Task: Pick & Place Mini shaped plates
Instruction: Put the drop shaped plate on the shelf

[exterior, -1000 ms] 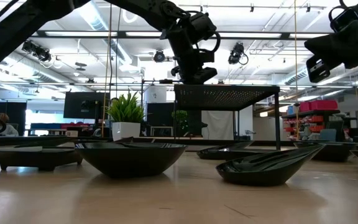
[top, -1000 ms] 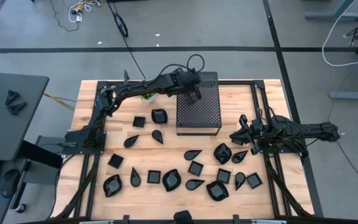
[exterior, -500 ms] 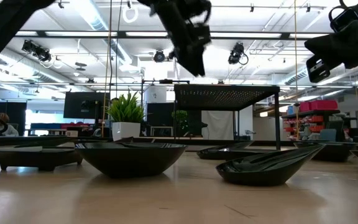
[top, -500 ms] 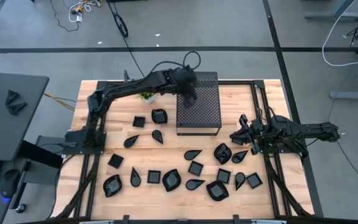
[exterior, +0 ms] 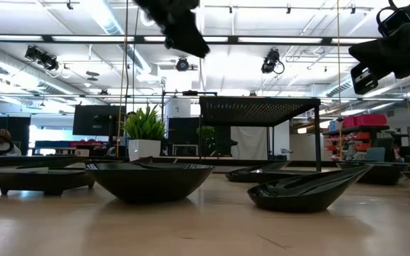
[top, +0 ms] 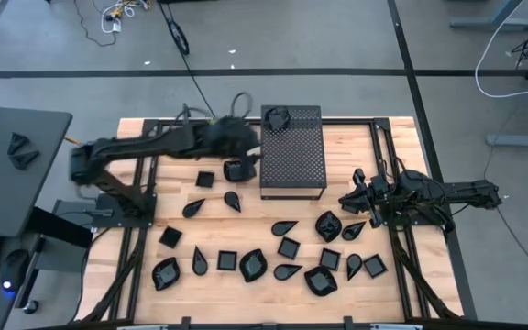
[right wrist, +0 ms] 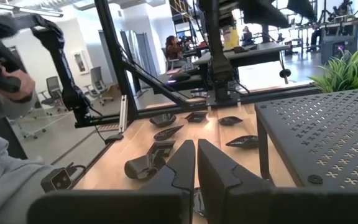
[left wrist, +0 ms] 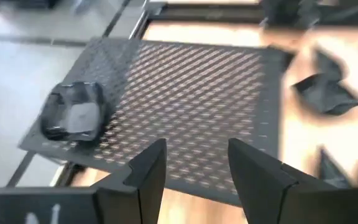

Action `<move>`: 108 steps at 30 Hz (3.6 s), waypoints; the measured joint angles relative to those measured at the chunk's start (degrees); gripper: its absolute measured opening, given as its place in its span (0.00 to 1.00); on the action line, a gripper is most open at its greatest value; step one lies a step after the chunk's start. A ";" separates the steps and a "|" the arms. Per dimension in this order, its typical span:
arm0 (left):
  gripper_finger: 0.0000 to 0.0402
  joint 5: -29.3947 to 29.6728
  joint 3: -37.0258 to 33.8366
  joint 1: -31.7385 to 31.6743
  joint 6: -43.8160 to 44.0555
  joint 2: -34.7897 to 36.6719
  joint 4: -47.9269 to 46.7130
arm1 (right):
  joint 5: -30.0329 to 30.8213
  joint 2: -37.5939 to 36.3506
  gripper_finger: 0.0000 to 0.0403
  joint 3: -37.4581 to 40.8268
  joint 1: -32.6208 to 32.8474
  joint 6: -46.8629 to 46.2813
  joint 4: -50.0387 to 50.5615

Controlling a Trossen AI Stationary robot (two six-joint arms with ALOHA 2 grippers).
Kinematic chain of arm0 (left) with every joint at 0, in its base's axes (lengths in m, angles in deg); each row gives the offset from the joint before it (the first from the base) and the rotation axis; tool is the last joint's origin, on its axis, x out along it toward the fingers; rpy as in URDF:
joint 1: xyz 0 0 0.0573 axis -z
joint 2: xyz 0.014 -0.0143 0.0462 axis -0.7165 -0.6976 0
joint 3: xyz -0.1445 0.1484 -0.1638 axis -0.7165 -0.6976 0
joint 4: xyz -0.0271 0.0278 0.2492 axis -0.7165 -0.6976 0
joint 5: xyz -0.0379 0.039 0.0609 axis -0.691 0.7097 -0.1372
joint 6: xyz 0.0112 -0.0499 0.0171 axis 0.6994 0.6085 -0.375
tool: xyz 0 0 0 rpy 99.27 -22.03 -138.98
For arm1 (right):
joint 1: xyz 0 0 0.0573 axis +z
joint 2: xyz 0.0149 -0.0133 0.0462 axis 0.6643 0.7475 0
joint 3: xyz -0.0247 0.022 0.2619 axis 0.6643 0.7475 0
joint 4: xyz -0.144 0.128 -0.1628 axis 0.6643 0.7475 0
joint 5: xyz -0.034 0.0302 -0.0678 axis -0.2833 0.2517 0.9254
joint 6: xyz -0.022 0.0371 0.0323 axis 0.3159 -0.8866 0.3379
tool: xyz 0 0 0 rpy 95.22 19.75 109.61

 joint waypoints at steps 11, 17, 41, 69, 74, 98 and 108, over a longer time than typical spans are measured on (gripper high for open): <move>0.44 9.06 -37.75 18.23 11.44 19.31 38.61 | 0.01 0.00 0.06 0.00 -0.01 0.00 -0.01; 0.44 22.83 -50.00 30.63 14.77 20.83 58.70 | 0.01 -0.01 0.06 0.00 -0.01 0.00 -0.02; 0.44 36.40 -51.58 44.02 18.29 20.79 63.11 | 7.34 0.77 0.06 0.02 0.30 -9.80 -27.24; 0.44 36.27 -51.53 38.21 19.12 20.75 62.96 | 16.35 71.11 0.13 -39.42 19.21 16.65 9.27; 0.44 36.27 -51.53 38.21 19.88 20.73 62.90 | 15.00 80.08 0.26 -48.85 18.29 28.68 19.30; 0.44 36.27 -51.51 38.21 20.59 20.73 62.24 | 14.97 97.18 0.25 -50.34 11.96 45.03 14.15; 0.44 36.27 -51.51 38.21 20.68 20.73 62.24 | 14.81 96.89 0.21 -50.33 11.57 44.30 14.31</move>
